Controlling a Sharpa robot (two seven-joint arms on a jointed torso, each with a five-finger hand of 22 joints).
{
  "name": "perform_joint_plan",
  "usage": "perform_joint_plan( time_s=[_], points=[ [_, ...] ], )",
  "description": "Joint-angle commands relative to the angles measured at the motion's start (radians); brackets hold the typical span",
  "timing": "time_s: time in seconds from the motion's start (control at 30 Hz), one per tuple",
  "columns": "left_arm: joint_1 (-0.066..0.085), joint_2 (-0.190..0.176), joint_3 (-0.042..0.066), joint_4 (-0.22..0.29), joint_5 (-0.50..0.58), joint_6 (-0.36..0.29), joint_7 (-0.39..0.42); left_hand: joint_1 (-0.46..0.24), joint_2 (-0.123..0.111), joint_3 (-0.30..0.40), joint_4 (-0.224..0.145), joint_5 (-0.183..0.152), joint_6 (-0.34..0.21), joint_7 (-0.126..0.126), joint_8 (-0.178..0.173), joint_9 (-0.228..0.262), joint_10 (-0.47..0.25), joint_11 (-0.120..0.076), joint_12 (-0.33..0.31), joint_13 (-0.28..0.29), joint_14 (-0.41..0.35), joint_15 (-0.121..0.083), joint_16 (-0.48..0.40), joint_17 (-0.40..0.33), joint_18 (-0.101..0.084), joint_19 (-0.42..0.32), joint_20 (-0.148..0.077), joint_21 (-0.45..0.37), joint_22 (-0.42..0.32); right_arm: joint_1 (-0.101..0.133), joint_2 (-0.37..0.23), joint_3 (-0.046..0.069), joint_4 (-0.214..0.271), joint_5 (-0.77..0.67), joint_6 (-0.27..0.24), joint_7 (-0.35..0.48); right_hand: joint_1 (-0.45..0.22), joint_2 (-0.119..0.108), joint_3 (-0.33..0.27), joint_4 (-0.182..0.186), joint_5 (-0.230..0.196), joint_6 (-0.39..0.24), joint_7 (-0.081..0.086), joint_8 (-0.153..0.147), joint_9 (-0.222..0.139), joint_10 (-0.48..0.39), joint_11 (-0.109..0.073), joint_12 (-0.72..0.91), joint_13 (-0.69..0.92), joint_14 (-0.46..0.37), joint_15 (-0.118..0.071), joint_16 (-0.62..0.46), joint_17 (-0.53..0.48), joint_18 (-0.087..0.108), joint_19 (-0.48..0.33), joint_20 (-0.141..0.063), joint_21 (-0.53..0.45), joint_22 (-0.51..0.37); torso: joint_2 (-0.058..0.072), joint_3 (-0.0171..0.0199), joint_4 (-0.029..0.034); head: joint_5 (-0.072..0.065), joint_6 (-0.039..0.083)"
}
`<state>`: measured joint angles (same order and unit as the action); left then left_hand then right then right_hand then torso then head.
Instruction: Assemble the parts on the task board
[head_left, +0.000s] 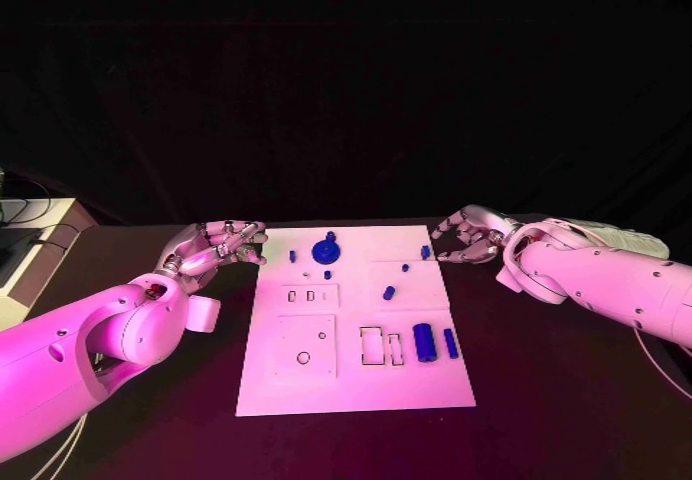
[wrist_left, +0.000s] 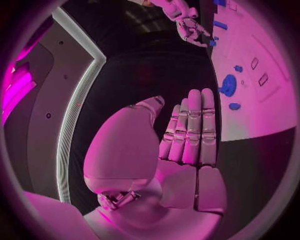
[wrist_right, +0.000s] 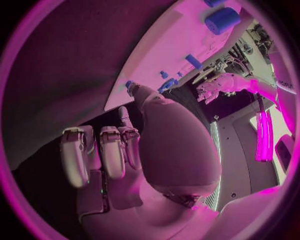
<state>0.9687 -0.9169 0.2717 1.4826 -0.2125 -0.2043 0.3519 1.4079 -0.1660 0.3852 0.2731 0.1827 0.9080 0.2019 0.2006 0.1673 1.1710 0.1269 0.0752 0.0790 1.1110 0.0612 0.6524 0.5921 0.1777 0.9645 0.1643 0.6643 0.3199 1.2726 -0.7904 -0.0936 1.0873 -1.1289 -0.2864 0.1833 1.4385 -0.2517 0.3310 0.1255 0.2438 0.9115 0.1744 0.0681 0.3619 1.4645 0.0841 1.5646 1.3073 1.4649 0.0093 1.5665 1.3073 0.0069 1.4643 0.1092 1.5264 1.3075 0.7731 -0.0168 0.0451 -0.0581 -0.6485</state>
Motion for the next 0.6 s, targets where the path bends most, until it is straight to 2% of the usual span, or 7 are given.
perform_joint_plan(
  time_s=[0.03,0.27,0.6],
  points=[
    [0.0,0.001,0.001,0.001,-0.001,0.018,0.014,-0.001,-0.007,0.007,0.0,-0.005,0.006,-0.001,-0.005,0.001,0.0,0.004,0.002,0.0,-0.005,0.001,0.006,0.002,0.003,-0.007,-0.002,0.006,0.001,-0.002,0.007,0.0,-0.003,-0.013,0.031,-0.01,0.001,0.003,-0.008,0.002,0.007,-0.006,0.003,-0.003,-0.001,0.101,0.009,0.001,0.259,0.103,0.008,0.001,0.25,0.005,0.082,0.009,0.002,0.23,-0.001,-0.0013,-0.0009,0.002,-0.004],
    [0.0,0.001,0.001,0.0,-0.001,0.018,0.012,-0.001,-0.008,0.008,0.0,-0.005,0.006,-0.001,-0.005,0.001,-0.002,0.005,0.0,-0.001,-0.006,0.001,0.006,0.002,0.003,-0.008,-0.002,0.006,0.001,-0.003,0.019,0.0,-0.004,-0.004,0.03,-0.018,-0.01,0.014,-0.017,0.013,0.014,0.001,0.005,0.002,0.0,0.105,0.012,0.005,0.263,0.104,0.011,0.002,0.256,0.003,0.086,0.012,0.009,0.235,-0.001,-0.0029,0.0014,0.002,-0.007],
    [0.0,0.001,0.001,-0.002,-0.001,0.017,0.009,-0.001,-0.008,0.008,0.0,-0.005,0.005,0.0,-0.005,0.001,-0.004,0.005,-0.001,-0.001,-0.006,0.001,0.006,0.002,0.003,-0.009,-0.002,0.007,0.001,-0.003,0.03,0.0,-0.006,0.004,0.044,-0.023,-0.019,0.028,-0.018,0.025,0.019,0.019,0.003,0.012,0.004,0.106,0.01,0.006,0.263,0.105,0.011,0.003,0.258,0.002,0.087,0.014,0.011,0.237,0.0,-0.0031,-0.001,0.004,-0.009]
  ],
)
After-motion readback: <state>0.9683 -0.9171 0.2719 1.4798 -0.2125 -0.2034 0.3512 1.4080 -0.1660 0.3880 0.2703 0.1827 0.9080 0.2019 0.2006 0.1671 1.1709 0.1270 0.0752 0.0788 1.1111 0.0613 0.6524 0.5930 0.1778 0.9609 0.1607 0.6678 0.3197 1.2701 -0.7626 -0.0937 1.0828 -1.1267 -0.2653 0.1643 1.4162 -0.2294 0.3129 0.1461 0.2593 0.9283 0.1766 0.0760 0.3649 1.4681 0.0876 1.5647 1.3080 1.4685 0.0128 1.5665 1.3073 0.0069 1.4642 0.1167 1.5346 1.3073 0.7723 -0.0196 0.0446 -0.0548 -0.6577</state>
